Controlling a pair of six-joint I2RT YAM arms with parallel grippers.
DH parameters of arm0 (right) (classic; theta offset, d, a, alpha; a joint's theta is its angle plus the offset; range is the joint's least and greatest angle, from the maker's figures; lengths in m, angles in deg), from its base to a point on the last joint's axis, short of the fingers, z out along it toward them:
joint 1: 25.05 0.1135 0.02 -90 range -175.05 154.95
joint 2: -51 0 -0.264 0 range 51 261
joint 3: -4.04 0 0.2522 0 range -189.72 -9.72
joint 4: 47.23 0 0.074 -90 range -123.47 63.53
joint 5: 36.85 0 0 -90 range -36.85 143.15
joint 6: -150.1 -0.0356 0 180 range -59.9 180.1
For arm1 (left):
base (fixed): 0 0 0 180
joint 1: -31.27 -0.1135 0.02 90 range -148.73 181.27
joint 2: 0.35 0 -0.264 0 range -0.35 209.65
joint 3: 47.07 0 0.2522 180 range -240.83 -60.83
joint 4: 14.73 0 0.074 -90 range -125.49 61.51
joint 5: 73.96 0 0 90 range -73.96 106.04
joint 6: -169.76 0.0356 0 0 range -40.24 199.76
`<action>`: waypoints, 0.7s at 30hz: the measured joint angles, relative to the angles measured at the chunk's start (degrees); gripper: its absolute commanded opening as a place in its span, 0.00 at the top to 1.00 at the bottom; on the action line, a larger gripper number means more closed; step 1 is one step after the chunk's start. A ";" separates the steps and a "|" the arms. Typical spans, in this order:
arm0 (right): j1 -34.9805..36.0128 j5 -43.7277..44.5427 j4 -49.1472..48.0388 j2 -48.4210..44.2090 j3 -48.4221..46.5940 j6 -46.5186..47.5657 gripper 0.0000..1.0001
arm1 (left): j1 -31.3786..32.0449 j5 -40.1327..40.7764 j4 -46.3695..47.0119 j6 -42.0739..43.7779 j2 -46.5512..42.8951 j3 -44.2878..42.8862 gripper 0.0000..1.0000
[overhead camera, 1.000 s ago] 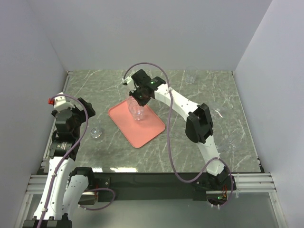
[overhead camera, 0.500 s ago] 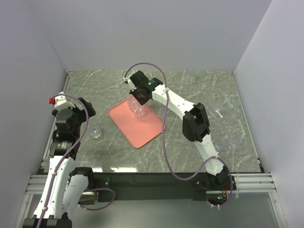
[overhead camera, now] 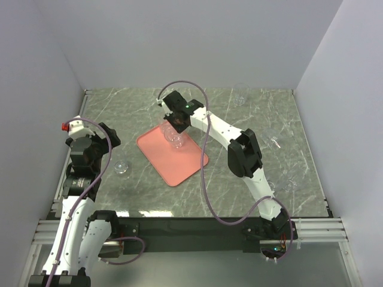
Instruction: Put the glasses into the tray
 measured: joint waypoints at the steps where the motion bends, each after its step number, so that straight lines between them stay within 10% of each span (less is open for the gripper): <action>1: -0.07 0.09 -0.04 0.20 0.00 0.02 0.99 | 0.00 0.00 0.00 0.00 0.00 0.00 0.01; 21: -1.29 0.98 -0.57 0.83 -0.44 0.00 0.94 | 0.00 -0.22 0.00 0.00 0.02 0.00 0.01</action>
